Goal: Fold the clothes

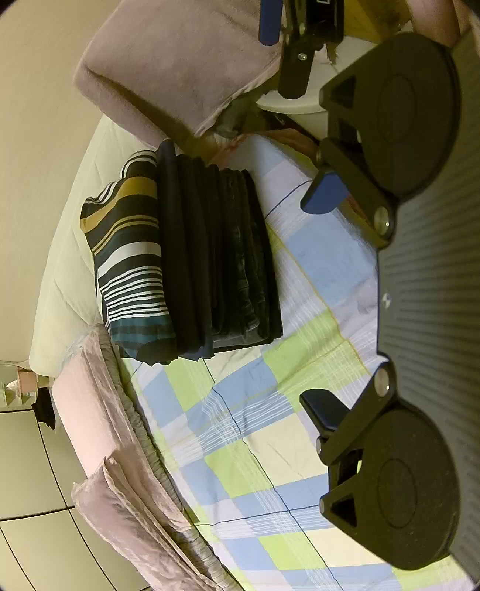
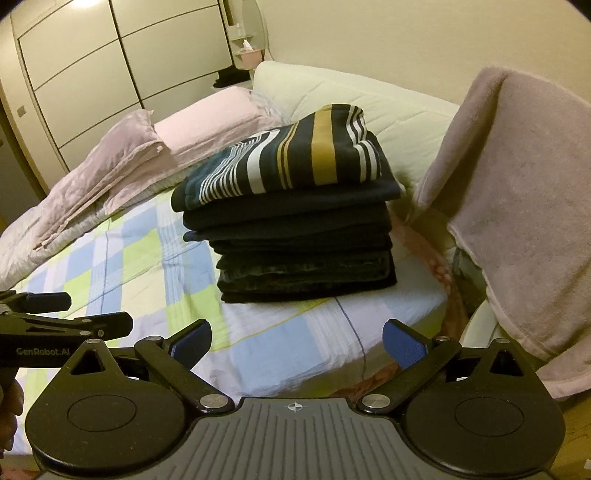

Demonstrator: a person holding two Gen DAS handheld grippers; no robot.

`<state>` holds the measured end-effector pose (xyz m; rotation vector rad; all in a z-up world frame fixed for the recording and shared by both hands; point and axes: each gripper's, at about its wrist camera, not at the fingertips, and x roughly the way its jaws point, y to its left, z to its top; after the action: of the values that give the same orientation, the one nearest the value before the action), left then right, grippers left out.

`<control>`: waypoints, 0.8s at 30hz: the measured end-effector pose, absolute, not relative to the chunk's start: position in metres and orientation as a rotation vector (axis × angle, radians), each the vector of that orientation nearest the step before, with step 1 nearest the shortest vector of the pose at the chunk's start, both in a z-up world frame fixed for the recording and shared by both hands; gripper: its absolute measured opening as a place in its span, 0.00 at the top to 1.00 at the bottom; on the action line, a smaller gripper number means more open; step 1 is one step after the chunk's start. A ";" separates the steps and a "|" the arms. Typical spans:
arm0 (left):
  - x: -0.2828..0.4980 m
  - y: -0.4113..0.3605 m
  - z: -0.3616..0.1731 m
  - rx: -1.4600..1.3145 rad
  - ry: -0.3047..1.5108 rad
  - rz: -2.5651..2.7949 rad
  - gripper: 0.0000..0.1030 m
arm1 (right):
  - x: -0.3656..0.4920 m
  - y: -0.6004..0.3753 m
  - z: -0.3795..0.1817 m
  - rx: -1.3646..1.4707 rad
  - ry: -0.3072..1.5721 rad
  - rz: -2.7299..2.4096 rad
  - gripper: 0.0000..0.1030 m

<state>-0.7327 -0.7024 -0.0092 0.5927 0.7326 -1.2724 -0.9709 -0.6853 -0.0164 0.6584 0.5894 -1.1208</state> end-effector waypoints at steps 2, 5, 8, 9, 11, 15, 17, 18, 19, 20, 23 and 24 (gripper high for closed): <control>-0.732 -0.704 -0.011 0.592 0.739 -1.270 0.03 | -0.971 -0.687 -0.017 0.659 0.591 -1.121 0.02; -0.731 -0.705 -0.013 0.595 0.746 -1.267 0.03 | -0.970 -0.690 -0.018 0.661 0.594 -1.119 0.02; -0.729 -0.706 -0.016 0.598 0.754 -1.264 0.03 | -0.969 -0.691 -0.019 0.660 0.599 -1.116 0.02; -0.729 -0.706 -0.016 0.599 0.756 -1.260 0.03 | -0.968 -0.692 -0.019 0.659 0.601 -1.114 0.02; -0.728 -0.707 -0.018 0.601 0.760 -1.254 0.03 | -0.966 -0.692 -0.020 0.654 0.609 -1.110 0.02; -0.725 -0.707 -0.020 0.596 0.774 -1.247 0.03 | -0.962 -0.691 -0.021 0.637 0.628 -1.111 0.02; -0.725 -0.707 -0.021 0.595 0.775 -1.244 0.03 | -0.959 -0.690 -0.020 0.624 0.636 -1.114 0.02; -0.725 -0.708 -0.021 0.594 0.775 -1.242 0.03 | -0.959 -0.690 -0.020 0.619 0.639 -1.116 0.02; -0.726 -0.708 -0.021 0.594 0.775 -1.241 0.03 | -0.958 -0.690 -0.020 0.616 0.640 -1.117 0.02; -0.726 -0.708 -0.021 0.595 0.774 -1.240 0.03 | -0.958 -0.691 -0.020 0.615 0.640 -1.118 0.02; -0.727 -0.710 -0.022 0.601 0.770 -1.237 0.03 | -0.957 -0.691 -0.020 0.615 0.641 -1.124 0.02; -0.727 -0.710 -0.022 0.602 0.769 -1.237 0.03 | -0.957 -0.692 -0.020 0.614 0.641 -1.127 0.02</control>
<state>-0.7274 -0.7097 -0.0220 0.6016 0.7687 -1.2366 -0.9575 -0.6916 -0.0197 0.6140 0.6411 -1.1267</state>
